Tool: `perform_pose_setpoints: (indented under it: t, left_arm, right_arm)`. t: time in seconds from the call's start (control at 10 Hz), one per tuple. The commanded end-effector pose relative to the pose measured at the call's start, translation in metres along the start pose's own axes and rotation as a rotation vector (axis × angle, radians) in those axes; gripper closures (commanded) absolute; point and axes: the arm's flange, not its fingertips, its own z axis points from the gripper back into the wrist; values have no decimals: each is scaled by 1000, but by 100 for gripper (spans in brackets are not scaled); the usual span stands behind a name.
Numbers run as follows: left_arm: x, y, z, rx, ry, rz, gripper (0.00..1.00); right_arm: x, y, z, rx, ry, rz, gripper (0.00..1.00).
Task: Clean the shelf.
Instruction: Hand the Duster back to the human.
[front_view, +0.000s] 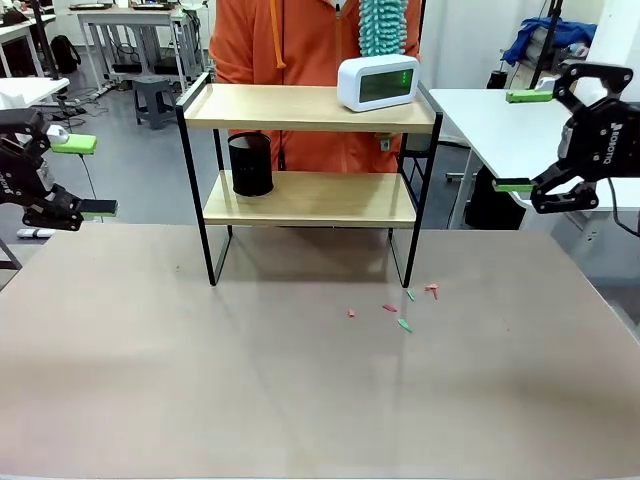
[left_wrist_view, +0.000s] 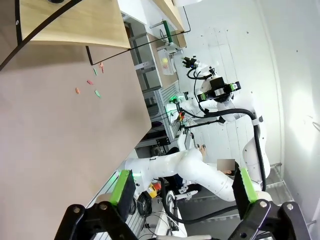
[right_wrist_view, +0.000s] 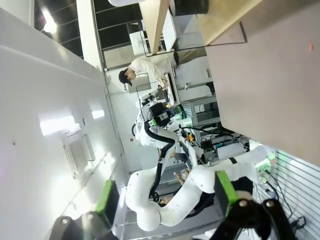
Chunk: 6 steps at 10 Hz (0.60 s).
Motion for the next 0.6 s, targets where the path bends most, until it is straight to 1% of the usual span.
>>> perform_pose_setpoints:
  t: [0.0,0.5]
  left_arm:
    - [-2,-4,3,-8,1,-8,0]
    - [-2,-4,3,-8,1,-8,0]
  right_arm:
    - [-4,3,2,7,6,8,0]
    - [-4,3,2,7,6,8,0]
